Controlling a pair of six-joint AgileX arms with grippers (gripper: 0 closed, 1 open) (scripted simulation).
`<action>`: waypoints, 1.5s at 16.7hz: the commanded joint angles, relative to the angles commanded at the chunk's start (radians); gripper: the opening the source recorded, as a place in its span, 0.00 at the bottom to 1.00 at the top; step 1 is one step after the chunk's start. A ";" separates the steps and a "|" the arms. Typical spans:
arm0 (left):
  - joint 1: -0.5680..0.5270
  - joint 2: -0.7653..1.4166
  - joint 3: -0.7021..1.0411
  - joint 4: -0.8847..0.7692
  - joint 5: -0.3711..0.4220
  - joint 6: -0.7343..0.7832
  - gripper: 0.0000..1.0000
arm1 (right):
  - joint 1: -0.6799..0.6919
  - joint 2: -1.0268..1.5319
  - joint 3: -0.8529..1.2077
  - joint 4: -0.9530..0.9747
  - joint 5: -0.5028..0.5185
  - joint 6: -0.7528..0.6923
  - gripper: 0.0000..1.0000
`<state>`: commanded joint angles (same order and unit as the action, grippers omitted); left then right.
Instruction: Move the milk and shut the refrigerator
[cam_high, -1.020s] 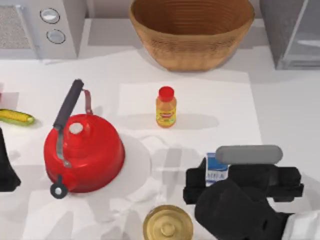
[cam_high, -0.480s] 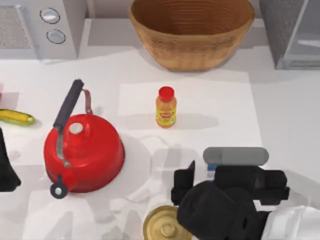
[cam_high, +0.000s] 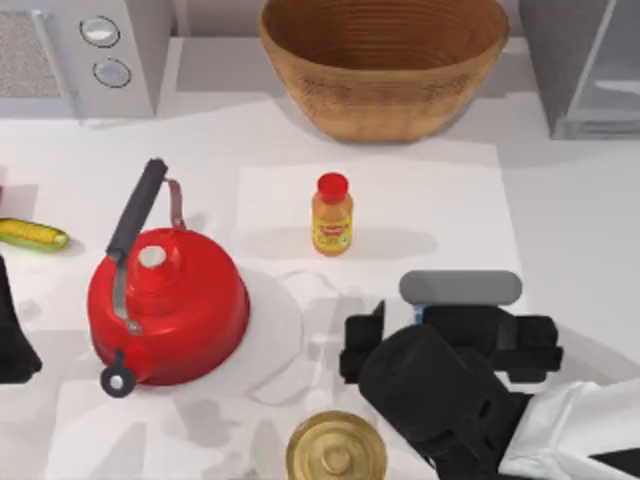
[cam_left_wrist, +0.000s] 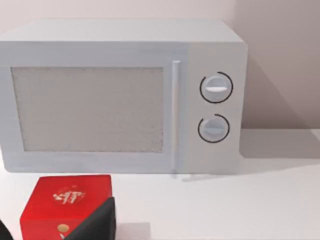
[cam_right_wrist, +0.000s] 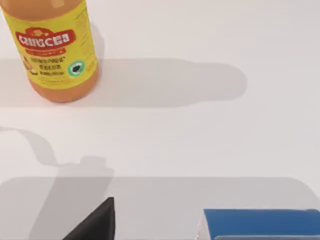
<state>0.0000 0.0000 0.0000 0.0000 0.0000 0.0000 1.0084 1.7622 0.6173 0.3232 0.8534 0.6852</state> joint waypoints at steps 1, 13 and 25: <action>0.000 0.000 0.000 0.000 0.000 0.000 1.00 | -0.003 0.011 -0.001 0.013 -0.002 -0.003 1.00; 0.000 0.000 0.000 0.000 0.000 0.000 1.00 | -0.003 0.014 -0.001 0.016 -0.003 -0.004 0.40; 0.000 0.000 0.000 0.000 0.000 0.000 1.00 | -0.003 0.014 -0.001 0.016 -0.003 -0.004 0.00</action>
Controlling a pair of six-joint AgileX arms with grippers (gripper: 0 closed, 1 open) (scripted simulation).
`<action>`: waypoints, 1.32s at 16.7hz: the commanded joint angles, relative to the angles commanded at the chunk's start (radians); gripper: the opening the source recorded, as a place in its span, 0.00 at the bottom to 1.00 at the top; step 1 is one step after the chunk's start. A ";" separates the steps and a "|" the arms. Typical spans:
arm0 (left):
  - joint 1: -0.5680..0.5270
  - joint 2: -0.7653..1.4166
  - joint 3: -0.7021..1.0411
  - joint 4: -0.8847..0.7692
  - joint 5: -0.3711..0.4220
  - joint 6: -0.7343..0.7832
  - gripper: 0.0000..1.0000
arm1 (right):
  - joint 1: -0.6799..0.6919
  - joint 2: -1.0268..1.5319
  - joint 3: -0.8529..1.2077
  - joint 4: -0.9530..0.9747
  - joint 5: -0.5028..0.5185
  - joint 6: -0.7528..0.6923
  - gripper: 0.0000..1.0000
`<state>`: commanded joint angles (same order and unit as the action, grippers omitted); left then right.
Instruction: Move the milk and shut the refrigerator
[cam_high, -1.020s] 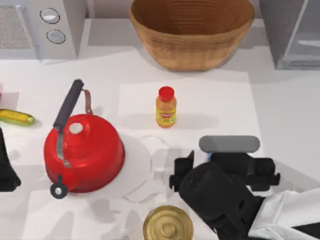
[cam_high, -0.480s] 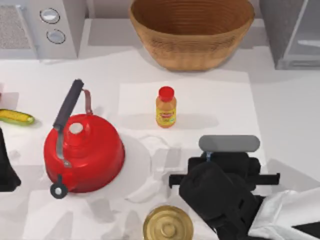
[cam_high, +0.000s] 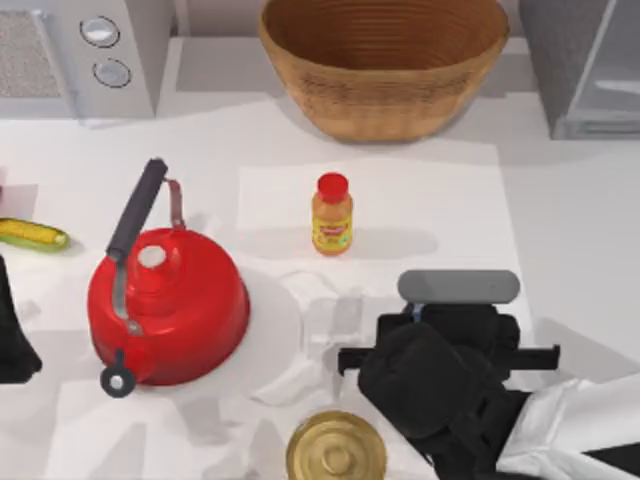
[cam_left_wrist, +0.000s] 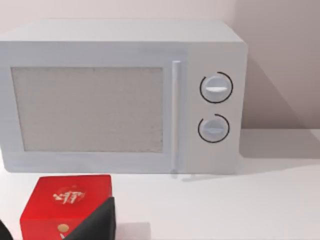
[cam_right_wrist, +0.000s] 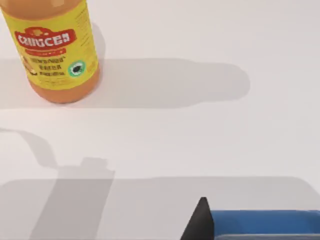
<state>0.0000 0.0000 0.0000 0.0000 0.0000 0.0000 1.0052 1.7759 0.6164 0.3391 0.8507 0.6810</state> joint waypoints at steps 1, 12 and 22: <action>0.000 0.000 0.000 0.000 0.000 0.000 1.00 | 0.000 0.000 0.000 0.000 0.000 0.000 0.00; 0.000 0.000 0.000 0.000 0.000 0.000 1.00 | 0.001 -0.112 0.043 -0.151 -0.002 -0.001 0.00; 0.000 0.000 0.000 0.000 0.000 0.000 1.00 | -0.354 -0.235 -0.106 0.221 -0.307 -0.241 0.00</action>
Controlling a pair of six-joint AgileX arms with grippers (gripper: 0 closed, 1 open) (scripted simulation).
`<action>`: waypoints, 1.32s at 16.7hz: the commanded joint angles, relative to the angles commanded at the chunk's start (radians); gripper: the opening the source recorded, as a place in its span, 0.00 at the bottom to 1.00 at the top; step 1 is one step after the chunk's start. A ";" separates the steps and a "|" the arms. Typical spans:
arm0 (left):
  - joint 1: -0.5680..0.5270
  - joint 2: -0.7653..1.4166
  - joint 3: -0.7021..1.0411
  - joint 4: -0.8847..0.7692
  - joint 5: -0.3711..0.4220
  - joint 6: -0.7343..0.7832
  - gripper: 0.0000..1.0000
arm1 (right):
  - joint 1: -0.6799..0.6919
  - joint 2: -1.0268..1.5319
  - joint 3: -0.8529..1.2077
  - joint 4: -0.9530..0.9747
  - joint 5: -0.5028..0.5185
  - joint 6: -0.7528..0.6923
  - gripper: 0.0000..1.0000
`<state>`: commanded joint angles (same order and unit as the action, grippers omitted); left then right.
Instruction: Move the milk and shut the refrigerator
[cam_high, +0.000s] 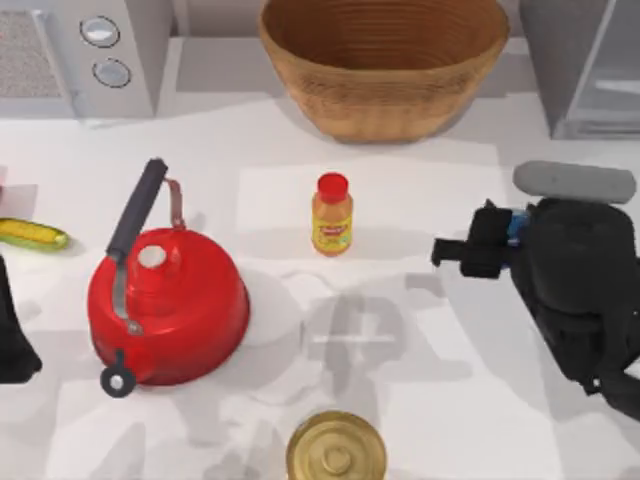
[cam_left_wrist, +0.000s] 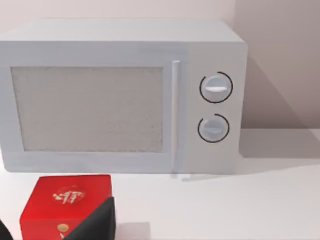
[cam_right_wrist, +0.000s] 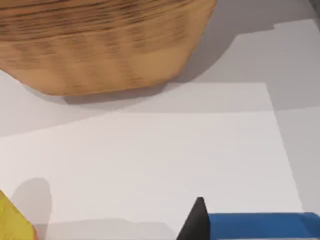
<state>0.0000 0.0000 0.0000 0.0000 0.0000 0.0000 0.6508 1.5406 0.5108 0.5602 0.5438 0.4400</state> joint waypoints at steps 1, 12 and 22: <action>0.000 0.000 0.000 0.000 0.000 0.000 1.00 | -0.078 -0.009 -0.015 0.072 -0.055 -0.039 0.00; 0.000 0.000 0.000 0.000 0.000 0.000 1.00 | -0.636 -0.036 -0.120 0.554 -0.504 -0.424 0.00; 0.000 0.000 0.000 0.000 0.000 0.000 1.00 | -0.658 0.125 0.033 0.392 -0.544 -0.423 0.00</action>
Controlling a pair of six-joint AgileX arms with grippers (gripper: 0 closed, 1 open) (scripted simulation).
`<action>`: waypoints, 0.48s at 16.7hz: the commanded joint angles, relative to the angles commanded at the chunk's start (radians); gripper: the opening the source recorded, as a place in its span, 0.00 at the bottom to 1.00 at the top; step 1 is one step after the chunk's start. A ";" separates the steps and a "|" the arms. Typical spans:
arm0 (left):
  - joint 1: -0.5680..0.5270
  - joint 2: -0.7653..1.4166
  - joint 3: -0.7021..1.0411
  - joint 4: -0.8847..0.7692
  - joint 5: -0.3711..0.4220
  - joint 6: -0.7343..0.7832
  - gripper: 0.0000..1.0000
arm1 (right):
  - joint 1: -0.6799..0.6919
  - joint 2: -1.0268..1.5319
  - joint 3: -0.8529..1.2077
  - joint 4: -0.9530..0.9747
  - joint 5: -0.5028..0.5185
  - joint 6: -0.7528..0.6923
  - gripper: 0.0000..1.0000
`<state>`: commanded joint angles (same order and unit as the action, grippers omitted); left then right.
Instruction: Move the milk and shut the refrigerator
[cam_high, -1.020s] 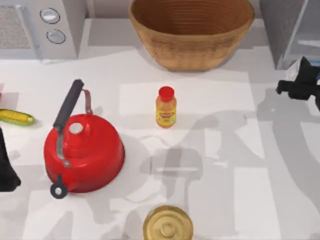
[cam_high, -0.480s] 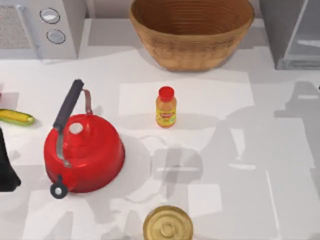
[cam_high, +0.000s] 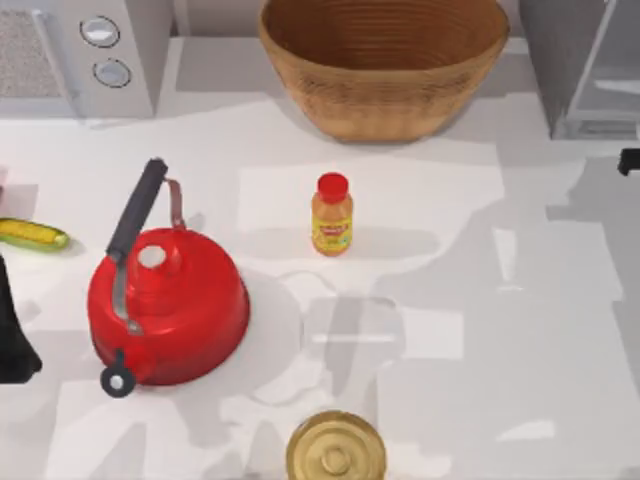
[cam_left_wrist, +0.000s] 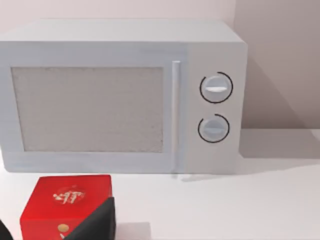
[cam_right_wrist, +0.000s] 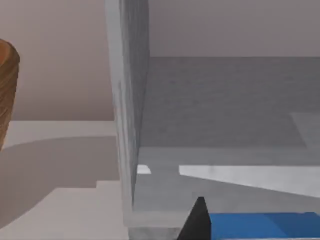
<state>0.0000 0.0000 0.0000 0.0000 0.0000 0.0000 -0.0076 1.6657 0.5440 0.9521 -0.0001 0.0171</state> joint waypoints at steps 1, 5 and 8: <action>0.000 0.000 0.000 0.000 0.000 0.000 1.00 | -0.011 0.053 0.061 -0.057 -0.012 0.000 0.00; 0.000 0.000 0.000 0.000 0.000 0.000 1.00 | -0.071 0.271 0.388 -0.324 -0.059 -0.005 0.00; 0.000 0.000 0.000 0.000 0.000 0.000 1.00 | -0.121 0.391 0.647 -0.522 -0.088 -0.022 0.00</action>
<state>0.0000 0.0000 0.0000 0.0000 0.0000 0.0000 -0.1283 2.0569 1.1914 0.4297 -0.0880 -0.0050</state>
